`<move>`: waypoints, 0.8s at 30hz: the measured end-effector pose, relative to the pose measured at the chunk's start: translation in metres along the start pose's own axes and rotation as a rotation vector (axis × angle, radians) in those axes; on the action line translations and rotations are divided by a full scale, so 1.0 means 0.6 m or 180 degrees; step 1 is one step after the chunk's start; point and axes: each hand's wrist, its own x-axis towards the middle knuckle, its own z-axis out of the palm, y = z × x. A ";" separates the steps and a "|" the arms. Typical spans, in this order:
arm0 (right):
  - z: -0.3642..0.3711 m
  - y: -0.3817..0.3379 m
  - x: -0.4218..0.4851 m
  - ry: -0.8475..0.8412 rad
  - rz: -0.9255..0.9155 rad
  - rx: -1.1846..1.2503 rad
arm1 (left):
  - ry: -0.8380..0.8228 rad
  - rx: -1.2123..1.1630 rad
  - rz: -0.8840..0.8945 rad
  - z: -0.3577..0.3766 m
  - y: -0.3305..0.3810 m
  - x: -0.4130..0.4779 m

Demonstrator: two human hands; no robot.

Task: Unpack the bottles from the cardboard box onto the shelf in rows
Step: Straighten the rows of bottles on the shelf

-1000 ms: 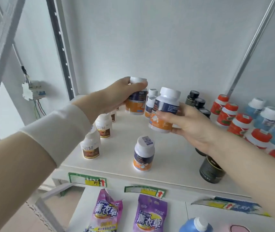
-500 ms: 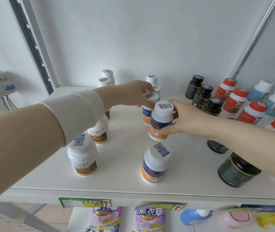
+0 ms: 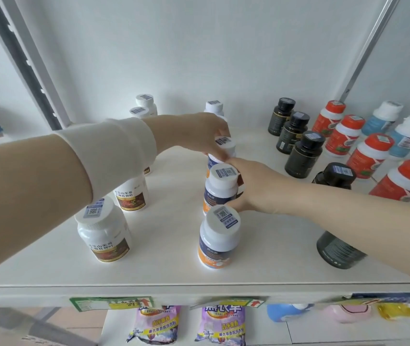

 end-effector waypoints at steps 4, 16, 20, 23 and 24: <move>0.005 0.000 -0.001 0.0043 -0.0050 -0.0088 | 0.0041 0.0070 -0.0015 0.003 -0.002 0.002; -0.071 -0.009 -0.042 -0.0009 0.0200 -0.0625 | 0.0136 0.0398 -0.0160 -0.057 0.024 -0.040; -0.138 -0.022 -0.047 0.0126 0.0244 -0.1398 | 0.0195 0.0919 -0.0313 -0.105 0.023 -0.065; -0.171 -0.046 -0.033 0.0367 0.0027 -0.1772 | 0.0132 0.1525 -0.0510 -0.121 0.019 -0.086; -0.176 -0.055 -0.026 0.0397 -0.0059 -0.1898 | 0.0075 0.1721 -0.0583 -0.123 0.014 -0.093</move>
